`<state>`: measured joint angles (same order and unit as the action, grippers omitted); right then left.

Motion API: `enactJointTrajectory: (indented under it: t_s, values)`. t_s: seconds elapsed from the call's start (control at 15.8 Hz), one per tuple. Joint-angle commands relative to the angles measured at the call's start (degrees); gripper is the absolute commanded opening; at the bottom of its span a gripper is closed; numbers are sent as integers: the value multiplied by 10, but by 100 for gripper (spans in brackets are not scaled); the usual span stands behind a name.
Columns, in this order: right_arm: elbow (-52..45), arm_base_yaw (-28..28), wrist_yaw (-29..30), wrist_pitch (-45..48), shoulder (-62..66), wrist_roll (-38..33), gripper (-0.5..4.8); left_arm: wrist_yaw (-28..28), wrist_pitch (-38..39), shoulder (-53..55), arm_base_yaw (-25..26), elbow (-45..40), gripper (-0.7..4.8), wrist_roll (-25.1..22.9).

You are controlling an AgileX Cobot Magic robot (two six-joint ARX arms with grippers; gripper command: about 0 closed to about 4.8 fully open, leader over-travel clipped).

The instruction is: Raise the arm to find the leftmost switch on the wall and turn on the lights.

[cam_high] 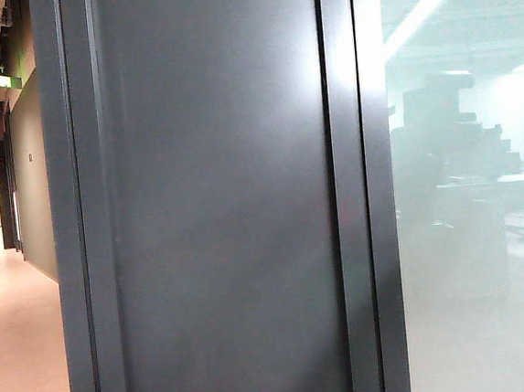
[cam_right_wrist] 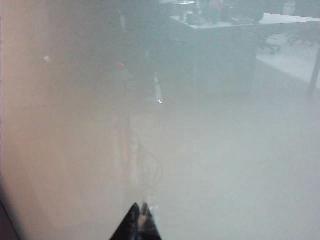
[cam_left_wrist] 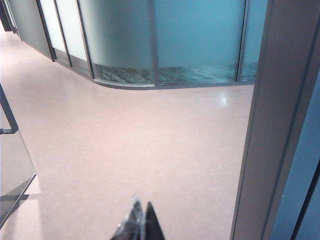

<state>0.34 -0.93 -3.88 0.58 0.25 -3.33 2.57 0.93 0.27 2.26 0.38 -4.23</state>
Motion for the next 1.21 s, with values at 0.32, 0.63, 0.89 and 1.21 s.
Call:
enactJointTrajectory:
  t_s: [0.32, 0.63, 0.89, 1.21]
  values:
    - [1, 0, -1, 10, -2, 2, -1, 1, -6, 0, 0, 1, -5, 2]
    - [1, 0, -1, 10, -1, 2, -1, 0, -6, 0, 0, 1, -5, 2]
    - [1, 0, -1, 86, -1, 2, -1, 1, -85, 0, 0, 2, -6, 79]
    - [50, 0, -11, 226, -1, -17, -1, 0, -249, 0, 0, 52, -6, 118]
